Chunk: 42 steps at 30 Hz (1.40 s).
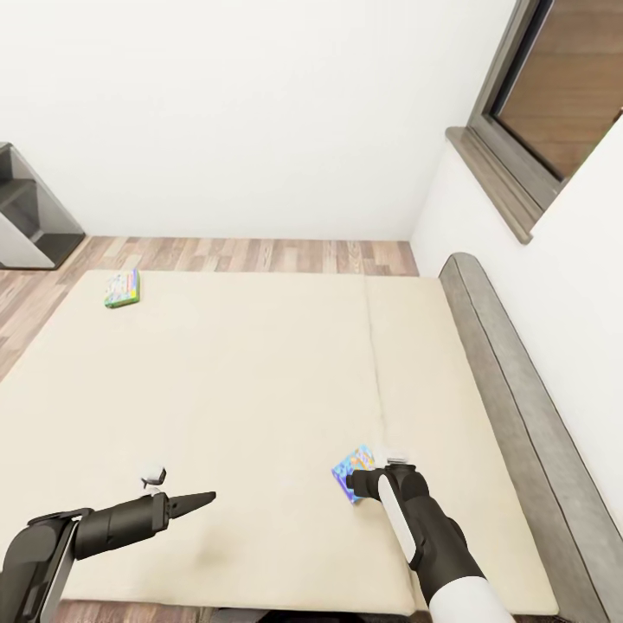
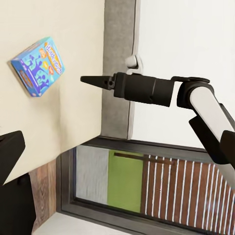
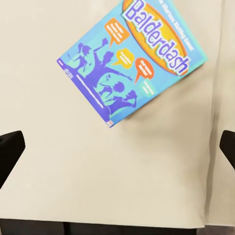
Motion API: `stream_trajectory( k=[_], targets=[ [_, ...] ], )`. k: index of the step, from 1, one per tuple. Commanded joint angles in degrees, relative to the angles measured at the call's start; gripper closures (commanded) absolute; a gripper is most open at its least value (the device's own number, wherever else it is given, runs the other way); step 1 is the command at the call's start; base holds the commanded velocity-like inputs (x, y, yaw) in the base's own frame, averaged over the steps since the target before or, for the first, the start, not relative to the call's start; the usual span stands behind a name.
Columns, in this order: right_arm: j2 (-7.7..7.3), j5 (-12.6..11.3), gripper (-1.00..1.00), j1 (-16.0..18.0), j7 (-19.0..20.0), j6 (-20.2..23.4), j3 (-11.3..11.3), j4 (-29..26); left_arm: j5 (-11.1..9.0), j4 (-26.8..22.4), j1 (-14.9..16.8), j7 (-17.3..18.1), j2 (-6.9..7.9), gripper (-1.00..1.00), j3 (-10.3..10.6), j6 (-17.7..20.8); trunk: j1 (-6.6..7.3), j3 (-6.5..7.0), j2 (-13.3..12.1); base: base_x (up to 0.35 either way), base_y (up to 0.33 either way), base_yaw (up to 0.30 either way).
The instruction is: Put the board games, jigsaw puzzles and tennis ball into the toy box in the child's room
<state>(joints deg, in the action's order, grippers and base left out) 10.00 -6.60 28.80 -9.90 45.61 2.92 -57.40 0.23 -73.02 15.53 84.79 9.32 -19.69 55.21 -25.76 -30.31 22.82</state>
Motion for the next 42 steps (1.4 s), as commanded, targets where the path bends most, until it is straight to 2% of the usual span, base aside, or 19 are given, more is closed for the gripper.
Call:
stream_trajectory(
  k=[1, 31, 42],
  targets=[
    [0.00, -0.6, -1.00, 0.0, -0.6, 0.2, 0.1, -0.1, 0.0, 0.0, 0.0, 0.2, 0.00, -1.00, 0.0, 0.6, -0.03, -0.18, 0.1, 0.000, 0.000, 0.000],
    [0.00, -0.6, -1.00, 0.0, -0.6, 0.2, 0.1, -0.2, 0.1, 0.0, 0.0, 0.1, -0.17, -1.00, 0.1, 0.6, -0.03, -2.97, 0.1, 0.000, 0.000, 0.000],
    [0.00, -0.6, -1.00, 0.0, -0.6, 0.2, 0.1, -0.3, 0.1, 0.0, 0.0, 0.1, -0.18, -1.00, 0.1, 0.5, -0.03, -3.22, 0.1, 0.000, 0.000, 0.000]
  ],
)
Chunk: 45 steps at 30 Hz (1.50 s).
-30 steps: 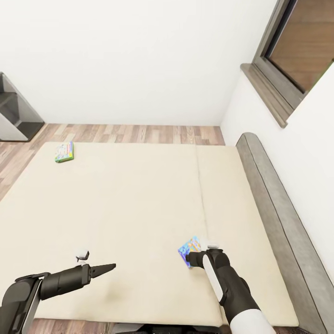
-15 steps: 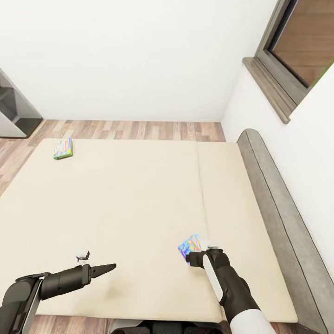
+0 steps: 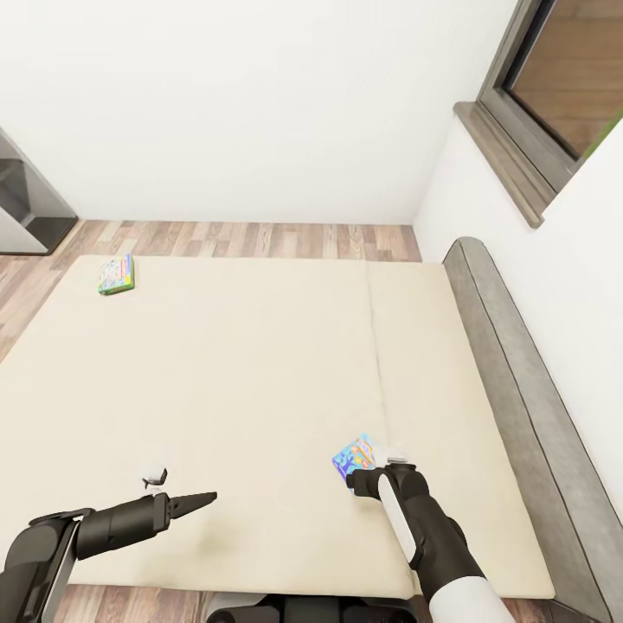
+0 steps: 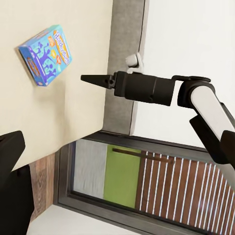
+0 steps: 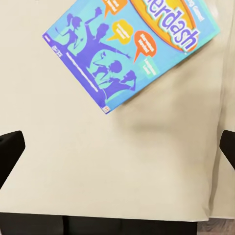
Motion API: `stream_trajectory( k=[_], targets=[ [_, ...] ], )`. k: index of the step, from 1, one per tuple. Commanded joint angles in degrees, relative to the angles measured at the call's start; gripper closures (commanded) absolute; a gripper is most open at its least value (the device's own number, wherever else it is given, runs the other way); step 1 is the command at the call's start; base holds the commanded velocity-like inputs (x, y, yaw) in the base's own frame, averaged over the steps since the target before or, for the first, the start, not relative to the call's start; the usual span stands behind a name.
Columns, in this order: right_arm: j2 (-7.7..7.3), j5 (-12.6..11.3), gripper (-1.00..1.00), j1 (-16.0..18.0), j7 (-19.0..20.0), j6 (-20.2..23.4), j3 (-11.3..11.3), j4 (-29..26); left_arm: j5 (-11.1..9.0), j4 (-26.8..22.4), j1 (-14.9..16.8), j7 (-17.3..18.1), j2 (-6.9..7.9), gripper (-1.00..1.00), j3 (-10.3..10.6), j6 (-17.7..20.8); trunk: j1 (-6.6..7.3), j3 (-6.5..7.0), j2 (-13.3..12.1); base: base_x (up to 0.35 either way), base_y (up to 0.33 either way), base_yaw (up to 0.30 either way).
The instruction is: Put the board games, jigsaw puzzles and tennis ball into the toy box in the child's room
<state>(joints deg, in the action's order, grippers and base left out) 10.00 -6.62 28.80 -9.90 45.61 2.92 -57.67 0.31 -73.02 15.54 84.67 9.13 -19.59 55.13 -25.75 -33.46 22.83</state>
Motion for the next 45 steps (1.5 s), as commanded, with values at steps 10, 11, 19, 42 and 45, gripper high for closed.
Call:
stream_trajectory(
  k=[10, 11, 19, 42, 45],
  targets=[
    [0.00, -0.7, -1.00, 0.0, -0.6, 0.2, 0.1, -0.1, 0.0, 0.0, 0.0, 0.2, 0.01, -1.00, 0.0, 0.6, -0.03, -0.08, 0.1, 0.000, 0.000, 0.000],
    [0.00, -0.7, -1.00, 0.0, -0.6, 0.2, 0.1, -0.1, 0.0, 0.0, 0.0, 0.2, 0.01, -1.00, 0.0, 0.6, -0.03, -0.08, 0.1, 0.000, 0.000, 0.000],
    [0.00, -0.7, -1.00, 0.0, -0.6, 0.2, 0.1, -0.1, 0.0, 0.0, 0.0, 0.2, 0.01, -1.00, 0.0, 0.5, -0.03, -0.08, 0.1, 0.000, 0.000, 0.000],
    [0.00, -0.7, -1.00, 0.0, -0.6, 0.1, 0.1, -0.1, 0.0, 0.0, 0.0, 0.2, 0.07, -1.00, 0.0, 0.5, -0.03, -0.08, 0.1, 0.000, 0.000, -0.028],
    [0.00, -0.7, -1.00, 0.0, -0.6, -1.0, 0.1, -0.1, 0.0, 0.0, 0.0, 0.2, 0.08, -1.00, 0.0, 0.5, -0.03, -0.08, 0.1, 0.000, 0.000, -0.010]
  ],
)
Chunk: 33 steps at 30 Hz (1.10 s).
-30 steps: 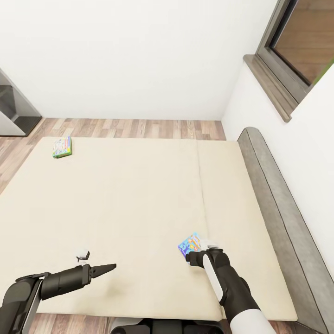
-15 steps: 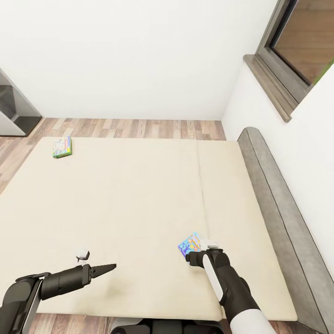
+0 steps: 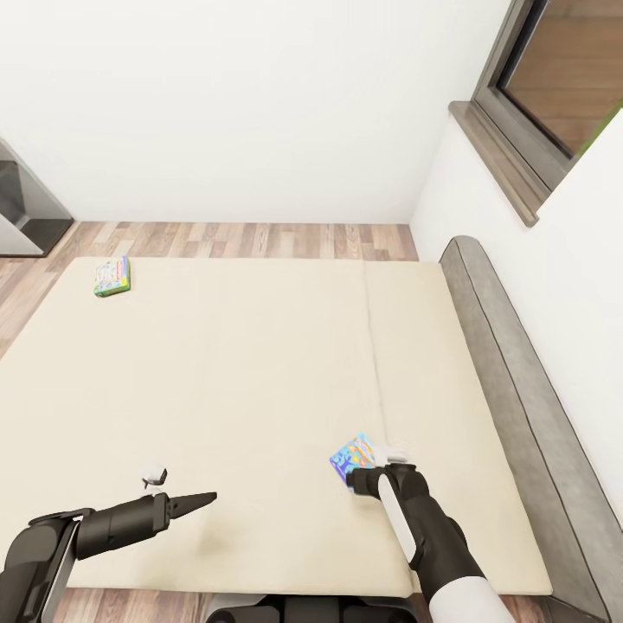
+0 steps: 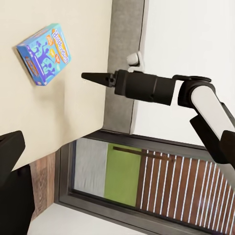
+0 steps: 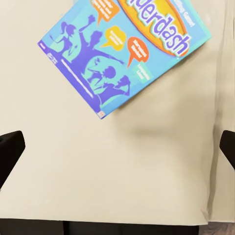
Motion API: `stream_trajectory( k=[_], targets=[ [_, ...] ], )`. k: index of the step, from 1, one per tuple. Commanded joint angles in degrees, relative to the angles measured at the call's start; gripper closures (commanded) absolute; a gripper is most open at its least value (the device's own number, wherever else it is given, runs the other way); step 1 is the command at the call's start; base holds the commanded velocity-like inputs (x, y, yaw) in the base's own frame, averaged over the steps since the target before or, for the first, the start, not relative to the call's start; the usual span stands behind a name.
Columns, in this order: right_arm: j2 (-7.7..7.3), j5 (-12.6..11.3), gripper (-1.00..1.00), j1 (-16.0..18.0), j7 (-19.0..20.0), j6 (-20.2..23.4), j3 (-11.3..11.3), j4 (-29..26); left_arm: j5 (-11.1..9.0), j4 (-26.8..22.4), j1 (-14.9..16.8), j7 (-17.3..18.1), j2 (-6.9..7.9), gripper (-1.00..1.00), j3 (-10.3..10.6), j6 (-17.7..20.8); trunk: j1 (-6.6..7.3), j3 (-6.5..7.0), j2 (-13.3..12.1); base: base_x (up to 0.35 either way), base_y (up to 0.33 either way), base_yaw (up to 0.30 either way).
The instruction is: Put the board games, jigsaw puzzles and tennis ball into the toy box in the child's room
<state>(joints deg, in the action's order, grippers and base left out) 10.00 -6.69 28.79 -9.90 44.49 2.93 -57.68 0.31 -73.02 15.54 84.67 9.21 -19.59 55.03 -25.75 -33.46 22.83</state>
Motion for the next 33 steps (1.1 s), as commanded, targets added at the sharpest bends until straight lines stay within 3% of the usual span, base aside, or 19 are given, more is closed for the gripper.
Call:
stream_trajectory(
  k=[1, 33],
  targets=[
    [0.00, -0.6, -1.00, 0.0, -0.6, -0.1, 0.1, -0.1, 0.0, 0.0, 0.0, 0.2, 0.01, -1.00, 0.0, 0.6, -0.03, -0.07, 0.1, 0.000, 0.000, -0.006],
    [0.00, -0.6, -1.00, 0.0, -0.4, -1.3, 1.2, -1.8, 0.0, 0.0, 0.0, 0.4, 0.15, -1.00, -0.2, 0.6, -0.03, -0.07, 0.1, 0.000, 0.000, 0.000]
  ],
)
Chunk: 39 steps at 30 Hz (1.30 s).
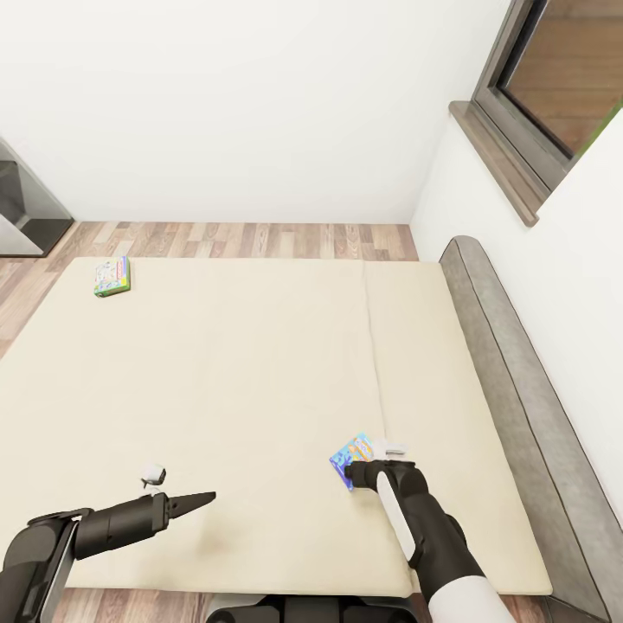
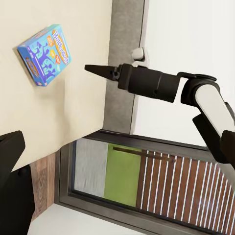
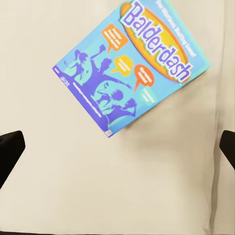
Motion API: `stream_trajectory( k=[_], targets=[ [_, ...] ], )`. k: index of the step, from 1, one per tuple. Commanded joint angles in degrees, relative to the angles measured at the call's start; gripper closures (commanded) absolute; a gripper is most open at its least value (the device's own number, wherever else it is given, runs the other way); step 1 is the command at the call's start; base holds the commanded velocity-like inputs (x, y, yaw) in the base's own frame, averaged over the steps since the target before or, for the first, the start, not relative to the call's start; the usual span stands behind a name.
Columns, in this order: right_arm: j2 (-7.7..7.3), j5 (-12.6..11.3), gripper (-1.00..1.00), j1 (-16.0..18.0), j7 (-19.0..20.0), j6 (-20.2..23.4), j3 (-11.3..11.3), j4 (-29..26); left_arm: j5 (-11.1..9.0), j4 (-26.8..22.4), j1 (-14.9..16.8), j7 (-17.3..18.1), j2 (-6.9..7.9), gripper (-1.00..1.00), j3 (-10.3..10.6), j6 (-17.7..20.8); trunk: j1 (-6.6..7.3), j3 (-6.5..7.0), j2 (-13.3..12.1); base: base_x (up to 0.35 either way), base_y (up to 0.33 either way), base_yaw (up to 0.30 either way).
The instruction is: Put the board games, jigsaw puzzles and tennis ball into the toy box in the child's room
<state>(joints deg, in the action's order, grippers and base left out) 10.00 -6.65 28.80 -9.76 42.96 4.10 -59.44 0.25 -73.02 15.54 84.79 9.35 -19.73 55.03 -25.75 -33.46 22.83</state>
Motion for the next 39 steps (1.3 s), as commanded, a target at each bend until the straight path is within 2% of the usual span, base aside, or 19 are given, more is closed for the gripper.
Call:
stream_trajectory(
  k=[1, 7, 14, 25, 30, 36, 39],
  targets=[
    [0.00, -0.6, -1.00, 0.0, -0.5, 0.3, 0.2, -0.4, 0.0, 0.0, 0.0, 0.2, 0.02, -1.00, 0.0, 0.6, -0.03, -0.07, 0.1, 0.000, 0.000, 0.000],
    [0.00, -0.6, -1.00, 0.4, -0.6, 1.7, 0.9, -2.1, 0.1, 0.0, 0.0, 0.0, -0.01, -1.00, 0.1, 0.7, -0.03, -0.07, 0.1, 0.000, 0.000, 0.000],
    [0.00, -0.7, -1.00, 2.9, -0.8, 3.6, 1.0, -2.6, 0.1, 0.0, 0.0, -0.1, -0.10, -1.00, 0.2, 0.7, -0.03, -0.07, 0.1, 0.000, 0.000, 0.000],
    [0.00, -0.8, -1.00, 6.6, -1.0, 4.0, 0.9, -0.6, 0.1, 0.0, 0.0, 0.0, -0.08, -1.00, 0.1, 0.7, -0.03, -0.07, 0.1, 0.000, 0.000, 0.000],
    [0.00, -0.8, -1.00, 8.5, -1.0, 3.7, 0.9, 2.4, -0.3, 0.0, 0.1, 0.6, 0.52, -1.00, -0.6, 1.1, -0.03, -0.07, 0.1, 0.000, 0.000, 0.000],
    [0.00, -0.8, -1.00, 10.1, -1.0, 3.9, 0.8, 3.8, -0.4, 0.1, 0.9, 0.7, 2.44, -1.00, -1.5, 2.5, -0.03, -0.07, 0.1, 0.000, 0.000, 0.000],
    [0.00, -0.8, -1.00, 10.4, -1.1, 4.0, 0.8, 3.9, -0.5, 0.2, 3.7, 0.7, 3.11, -1.00, -1.6, 4.0, -0.03, -0.07, 0.1, 0.000, 0.000, 0.000]
  ],
)
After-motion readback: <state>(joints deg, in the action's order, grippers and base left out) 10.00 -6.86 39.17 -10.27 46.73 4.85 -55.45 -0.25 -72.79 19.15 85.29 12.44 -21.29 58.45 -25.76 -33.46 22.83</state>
